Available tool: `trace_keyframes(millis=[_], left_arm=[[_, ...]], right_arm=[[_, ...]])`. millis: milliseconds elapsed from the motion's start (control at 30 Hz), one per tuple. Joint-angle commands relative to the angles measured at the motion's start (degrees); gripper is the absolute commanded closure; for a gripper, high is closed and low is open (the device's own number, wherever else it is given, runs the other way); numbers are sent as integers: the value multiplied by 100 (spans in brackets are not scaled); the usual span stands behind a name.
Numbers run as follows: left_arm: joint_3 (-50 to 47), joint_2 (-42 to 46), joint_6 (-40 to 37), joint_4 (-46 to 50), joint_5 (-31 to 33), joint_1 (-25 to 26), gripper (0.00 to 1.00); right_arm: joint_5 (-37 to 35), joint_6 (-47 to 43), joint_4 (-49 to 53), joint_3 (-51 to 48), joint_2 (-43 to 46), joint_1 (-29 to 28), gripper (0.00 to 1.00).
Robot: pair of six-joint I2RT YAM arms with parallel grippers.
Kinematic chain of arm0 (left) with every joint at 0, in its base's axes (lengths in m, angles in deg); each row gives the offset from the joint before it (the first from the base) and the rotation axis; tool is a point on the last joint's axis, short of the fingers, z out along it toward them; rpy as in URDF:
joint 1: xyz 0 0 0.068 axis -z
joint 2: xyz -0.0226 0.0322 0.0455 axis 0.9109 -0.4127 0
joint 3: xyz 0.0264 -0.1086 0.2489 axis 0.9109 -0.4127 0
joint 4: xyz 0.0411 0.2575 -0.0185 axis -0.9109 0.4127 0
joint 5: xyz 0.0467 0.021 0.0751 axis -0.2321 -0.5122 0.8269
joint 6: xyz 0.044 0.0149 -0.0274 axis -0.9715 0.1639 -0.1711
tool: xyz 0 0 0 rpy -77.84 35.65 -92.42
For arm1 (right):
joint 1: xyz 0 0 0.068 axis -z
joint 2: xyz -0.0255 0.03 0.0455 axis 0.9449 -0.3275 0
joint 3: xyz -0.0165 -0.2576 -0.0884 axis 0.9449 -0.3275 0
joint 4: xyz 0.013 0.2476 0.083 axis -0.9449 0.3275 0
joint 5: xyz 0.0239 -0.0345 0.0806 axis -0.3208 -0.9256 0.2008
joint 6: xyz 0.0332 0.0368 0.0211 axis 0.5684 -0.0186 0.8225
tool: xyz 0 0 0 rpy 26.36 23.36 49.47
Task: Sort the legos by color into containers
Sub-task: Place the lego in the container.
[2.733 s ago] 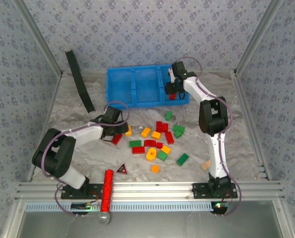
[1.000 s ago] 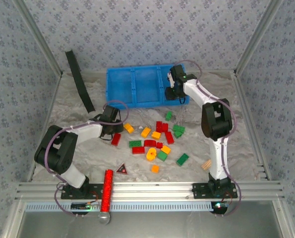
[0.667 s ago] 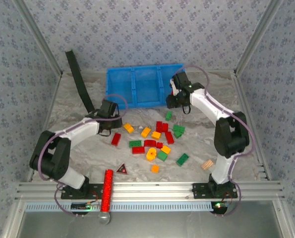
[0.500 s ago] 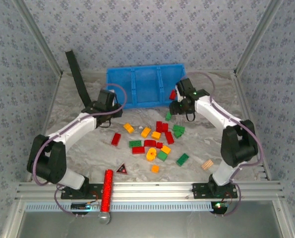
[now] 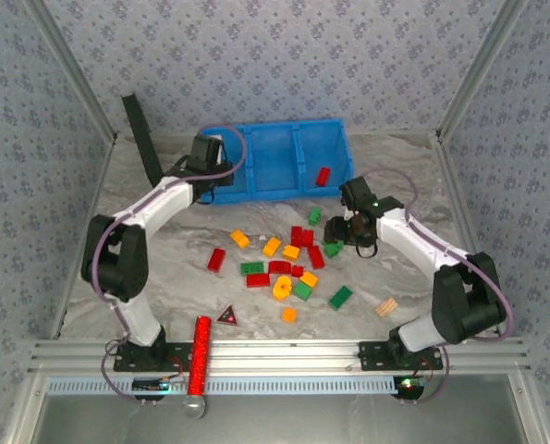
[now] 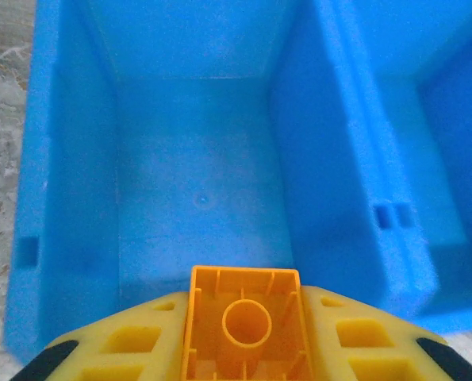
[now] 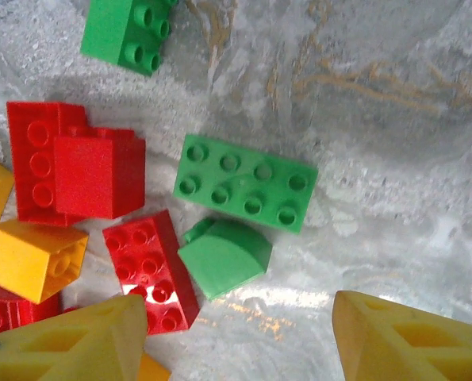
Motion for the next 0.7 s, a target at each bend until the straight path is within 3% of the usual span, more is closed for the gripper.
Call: trace_keyframes(millis=[0,333,500,667], left_arm=[[528,-498,-104,106,-176,-170,79],[1508,-1658,-228,522,-388,-354,80],[1764,-1996,-222,638,-530,-364,79],[1899,-2274,-192,740,-575,-364,71]], right_arm=[[113,478,299,-306,430,-165,34],[79,2726,1052,-1458,1841,-777,35],[343,3289,812,-1966,2183,-1005,35],[289,3610,509,-2133,2069,-1288,34]])
